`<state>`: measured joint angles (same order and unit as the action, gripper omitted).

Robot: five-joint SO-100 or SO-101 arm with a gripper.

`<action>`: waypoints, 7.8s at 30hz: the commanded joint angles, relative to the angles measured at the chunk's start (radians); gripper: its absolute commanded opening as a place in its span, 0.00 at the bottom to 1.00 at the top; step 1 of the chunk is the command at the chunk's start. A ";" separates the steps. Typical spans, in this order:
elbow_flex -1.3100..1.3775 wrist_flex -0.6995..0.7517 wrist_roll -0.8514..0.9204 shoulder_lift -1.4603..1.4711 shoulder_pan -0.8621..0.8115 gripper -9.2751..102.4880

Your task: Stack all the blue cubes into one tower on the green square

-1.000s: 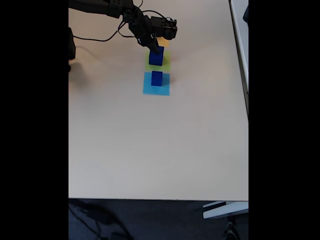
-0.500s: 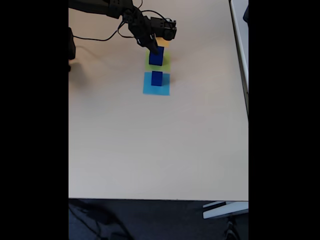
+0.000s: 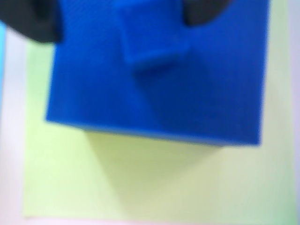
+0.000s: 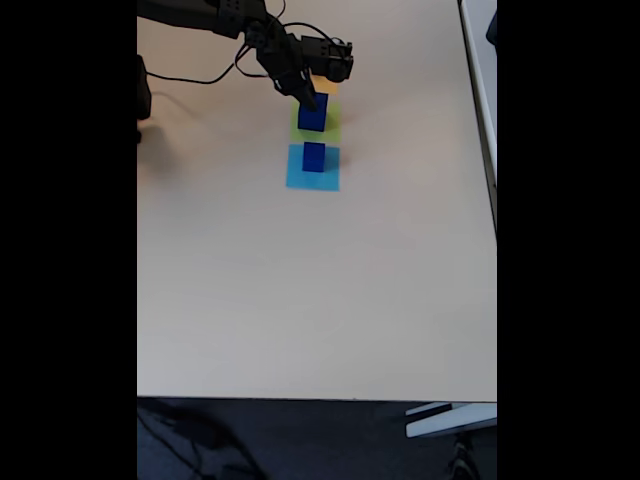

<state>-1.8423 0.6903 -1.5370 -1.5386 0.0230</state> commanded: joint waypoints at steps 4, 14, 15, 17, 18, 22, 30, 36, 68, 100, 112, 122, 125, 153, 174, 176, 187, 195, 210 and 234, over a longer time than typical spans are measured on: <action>0.035 -0.021 0.017 -0.055 -0.005 0.17; 0.074 -0.023 0.043 -0.031 -0.017 0.15; 0.080 -0.021 0.043 -0.028 -0.017 0.15; 0.091 -0.021 0.041 -0.021 -0.015 0.15; 0.095 -0.021 0.041 -0.017 -0.014 0.15; 0.103 -0.023 0.043 -0.009 -0.012 0.15; 0.083 -0.060 0.038 0.005 -0.011 0.16; 0.066 -0.075 0.034 0.005 -0.008 0.16; -0.008 -0.112 0.012 -0.009 0.014 0.17; -0.032 -0.077 0.044 -0.035 -0.009 0.17; -0.035 -0.066 0.037 -0.038 0.000 0.17; -0.003 0.020 0.038 -0.066 -0.006 0.17; -0.002 0.021 0.041 -0.069 -0.008 0.17; 0.060 0.032 0.064 -0.046 -0.018 0.15; 0.057 0.028 0.077 -0.035 -0.021 0.15; 0.046 0.023 0.071 -0.035 -0.021 0.15; 0.020 0.020 0.064 -0.035 -0.012 0.15; -0.006 0.002 0.063 -0.035 -0.008 0.15; 0.000 0.000 0.058 -0.035 -0.008 0.08; 0.465 0.146 -0.204 0.224 0.273 0.08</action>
<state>-1.4113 0.8928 -1.6981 -1.3070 0.2654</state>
